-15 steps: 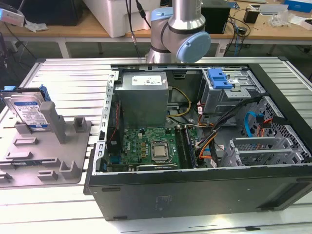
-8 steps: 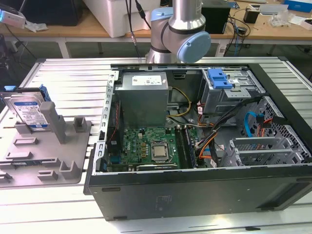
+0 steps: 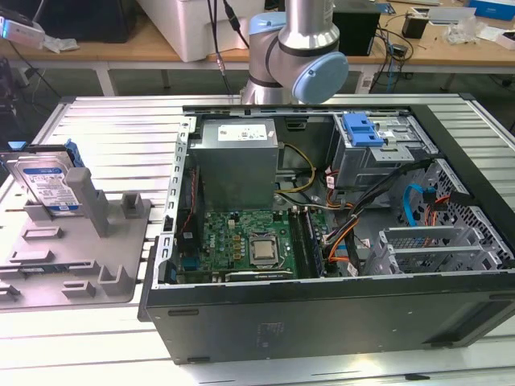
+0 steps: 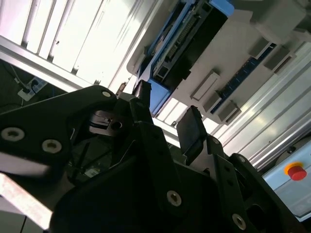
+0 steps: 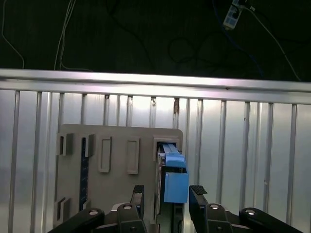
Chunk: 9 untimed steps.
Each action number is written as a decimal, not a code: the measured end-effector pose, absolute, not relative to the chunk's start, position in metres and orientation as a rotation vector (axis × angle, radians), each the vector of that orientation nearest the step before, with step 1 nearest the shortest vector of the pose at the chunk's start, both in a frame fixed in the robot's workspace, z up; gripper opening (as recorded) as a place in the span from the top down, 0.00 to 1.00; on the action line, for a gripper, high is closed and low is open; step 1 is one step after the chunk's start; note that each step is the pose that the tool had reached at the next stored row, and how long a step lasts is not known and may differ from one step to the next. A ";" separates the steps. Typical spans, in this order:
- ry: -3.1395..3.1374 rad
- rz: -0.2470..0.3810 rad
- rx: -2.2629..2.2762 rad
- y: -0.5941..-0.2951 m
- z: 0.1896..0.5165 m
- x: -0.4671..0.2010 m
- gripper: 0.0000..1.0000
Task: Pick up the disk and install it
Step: 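Pick up the disk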
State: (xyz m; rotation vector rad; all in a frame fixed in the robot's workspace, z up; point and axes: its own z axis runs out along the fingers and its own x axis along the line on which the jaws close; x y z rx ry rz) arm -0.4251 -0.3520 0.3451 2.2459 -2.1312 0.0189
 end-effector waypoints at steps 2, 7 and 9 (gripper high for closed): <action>-2.132 0.018 2.246 -0.352 0.344 -0.425 0.51; -2.132 0.017 2.247 -0.351 0.342 -0.425 0.51; -2.132 0.017 2.247 -0.349 0.341 -0.425 0.51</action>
